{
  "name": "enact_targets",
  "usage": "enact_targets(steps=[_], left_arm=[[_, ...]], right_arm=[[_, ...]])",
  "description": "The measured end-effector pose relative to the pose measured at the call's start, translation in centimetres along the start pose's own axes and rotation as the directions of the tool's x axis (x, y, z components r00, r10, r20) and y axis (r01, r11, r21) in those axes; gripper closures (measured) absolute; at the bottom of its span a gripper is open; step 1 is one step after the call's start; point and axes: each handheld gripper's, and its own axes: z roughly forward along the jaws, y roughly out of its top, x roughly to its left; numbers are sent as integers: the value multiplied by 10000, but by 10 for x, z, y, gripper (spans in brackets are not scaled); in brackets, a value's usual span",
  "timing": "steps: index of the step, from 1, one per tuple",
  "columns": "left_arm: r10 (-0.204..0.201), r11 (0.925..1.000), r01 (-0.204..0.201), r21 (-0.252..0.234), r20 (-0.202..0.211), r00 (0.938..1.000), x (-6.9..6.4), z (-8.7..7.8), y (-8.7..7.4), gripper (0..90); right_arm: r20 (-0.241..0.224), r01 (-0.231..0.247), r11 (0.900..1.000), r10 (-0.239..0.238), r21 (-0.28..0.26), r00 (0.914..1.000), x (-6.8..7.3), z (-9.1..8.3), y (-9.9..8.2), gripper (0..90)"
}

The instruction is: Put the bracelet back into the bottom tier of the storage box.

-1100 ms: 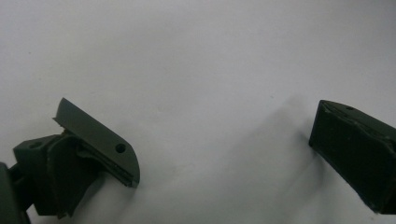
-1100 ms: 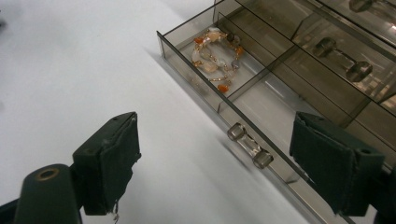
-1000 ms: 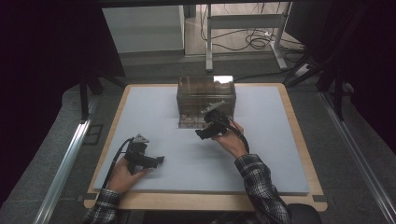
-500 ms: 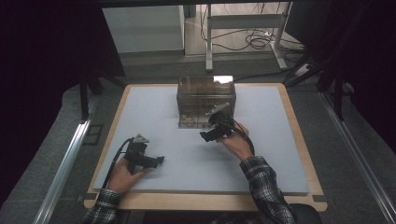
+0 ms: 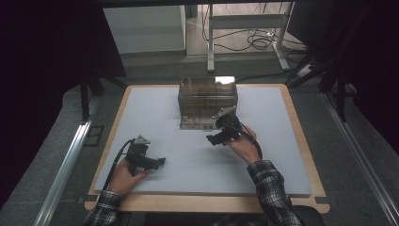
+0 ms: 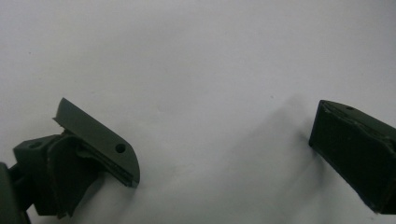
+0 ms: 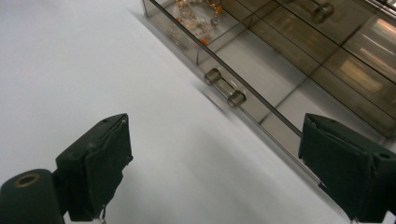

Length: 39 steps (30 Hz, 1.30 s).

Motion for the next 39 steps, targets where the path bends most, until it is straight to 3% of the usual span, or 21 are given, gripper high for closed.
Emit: enact_targets(steps=[39], left_arm=[[3, 10000, -3, 2, -2, 10000, 0, 0, 0, 0]], right_arm=[[373, -333, 9993, 327, 158, 9988, -21, -41, -40, 42]])
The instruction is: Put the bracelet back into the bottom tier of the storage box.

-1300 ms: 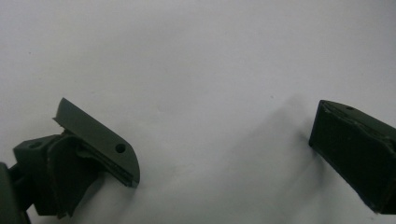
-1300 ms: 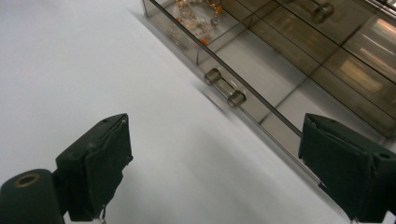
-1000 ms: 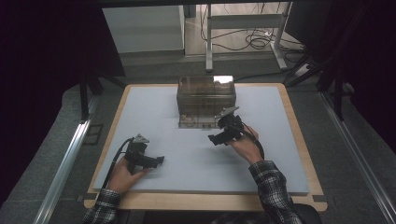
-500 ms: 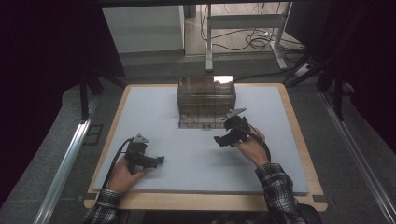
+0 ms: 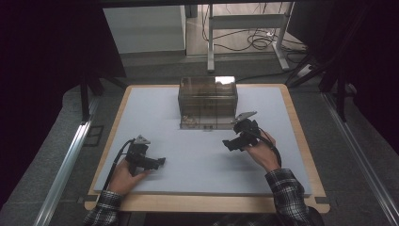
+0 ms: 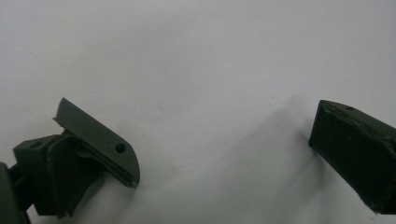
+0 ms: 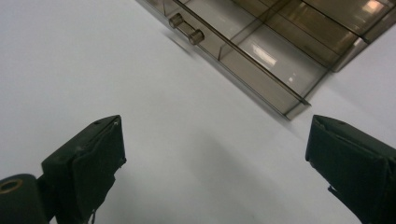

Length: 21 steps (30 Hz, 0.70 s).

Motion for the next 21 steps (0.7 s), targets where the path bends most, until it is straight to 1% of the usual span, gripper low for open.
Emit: enact_targets(steps=[6, 15, 21], left_arm=[[-2, 10000, 2, 1, 1, 10000, 0, 0, 0, 0], [0, 10000, 0, 3, -1, 10000, 0, 0, 0, 0], [1, 10000, -1, 3, -1, 10000, 0, 0, 0, 0]], right_arm=[[107, -16, 10000, 15, 29, 9999, -5, -10, -6, 28], [346, -267, 9996, 267, -24, 9990, -13, -24, -17, 21], [506, -274, 9996, 277, -50, 9983, -16, -33, -25, 18]])
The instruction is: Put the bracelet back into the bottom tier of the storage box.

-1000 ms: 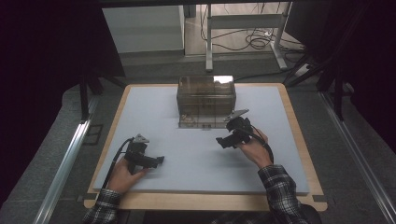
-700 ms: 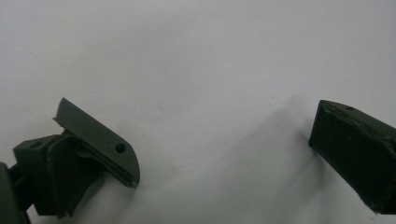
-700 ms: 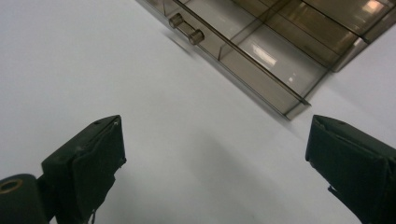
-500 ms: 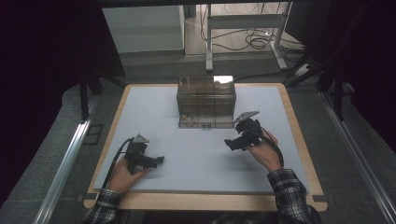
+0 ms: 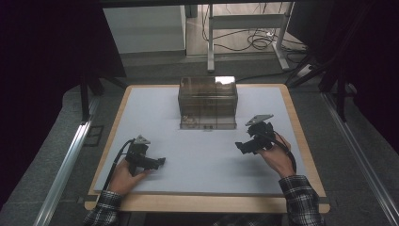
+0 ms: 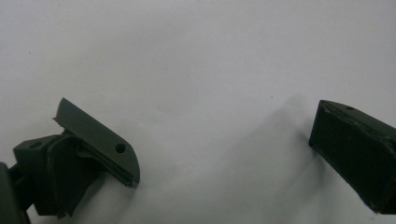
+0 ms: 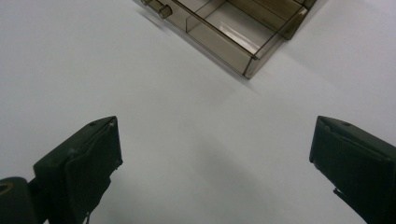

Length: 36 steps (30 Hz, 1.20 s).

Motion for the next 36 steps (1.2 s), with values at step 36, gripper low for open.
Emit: enact_targets(steps=[36], left_arm=[[19, 10000, -19, 22, 1, 10000, 0, 0, 0, 0]], right_arm=[[439, -867, 9955, 851, 371, 9954, -19, -28, -89, 2]])
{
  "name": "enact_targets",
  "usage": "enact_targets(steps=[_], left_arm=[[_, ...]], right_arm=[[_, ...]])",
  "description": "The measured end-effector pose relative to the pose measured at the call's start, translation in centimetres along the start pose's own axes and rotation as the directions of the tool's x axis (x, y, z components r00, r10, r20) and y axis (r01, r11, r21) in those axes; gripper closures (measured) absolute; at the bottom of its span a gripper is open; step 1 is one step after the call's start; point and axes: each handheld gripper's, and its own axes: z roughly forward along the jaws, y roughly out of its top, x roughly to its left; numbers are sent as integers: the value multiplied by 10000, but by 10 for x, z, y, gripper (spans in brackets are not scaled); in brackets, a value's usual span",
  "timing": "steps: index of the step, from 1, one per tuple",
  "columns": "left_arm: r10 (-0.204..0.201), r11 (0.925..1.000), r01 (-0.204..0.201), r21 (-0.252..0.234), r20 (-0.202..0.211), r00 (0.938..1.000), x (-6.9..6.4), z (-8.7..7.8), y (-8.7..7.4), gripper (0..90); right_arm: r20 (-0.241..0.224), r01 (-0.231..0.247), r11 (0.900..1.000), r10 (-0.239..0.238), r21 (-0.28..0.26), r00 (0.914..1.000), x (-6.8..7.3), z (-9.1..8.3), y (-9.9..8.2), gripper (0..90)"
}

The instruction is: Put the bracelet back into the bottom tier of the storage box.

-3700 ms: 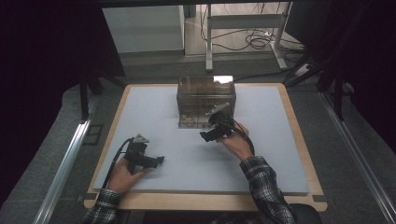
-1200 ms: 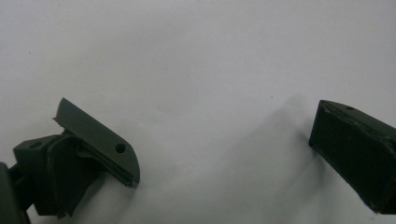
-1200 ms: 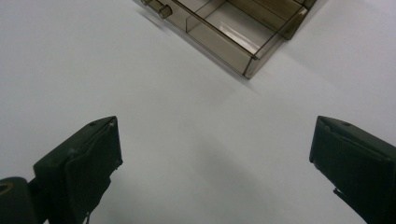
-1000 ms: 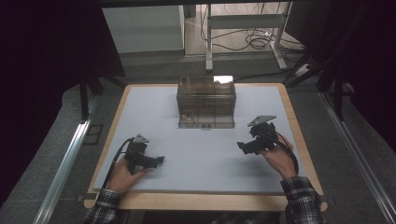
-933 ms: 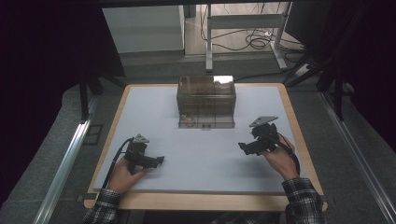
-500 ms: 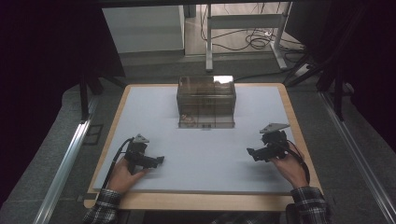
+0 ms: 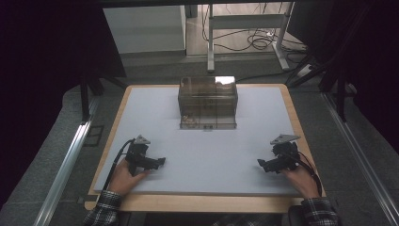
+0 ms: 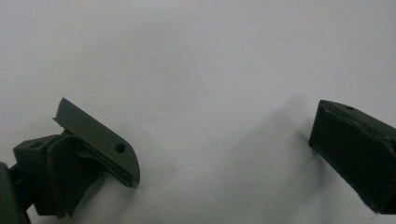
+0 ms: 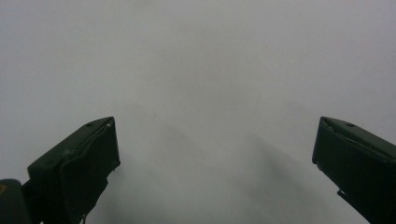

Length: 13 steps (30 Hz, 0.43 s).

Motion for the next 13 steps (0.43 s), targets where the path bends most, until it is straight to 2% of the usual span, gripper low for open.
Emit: enact_targets(steps=[6, 10, 13], left_arm=[[-20, 10000, 20, -16, 3, 10000, 0, 0, 0, 0], [-53, 10000, 53, -43, 1, 10000, 0, 0, 0, 0], [-23, 10000, 23, -25, -4, 10000, 0, 0, 0, 0]], right_arm=[[-102, 273, 9981, -268, 558, 9996, 0, 5, -12, 0], [-503, -300, 9987, 320, 412, 9982, -5, 7, -17, 0], [-490, -256, 9989, 275, 399, 9984, -4, 7, -18, 0]])
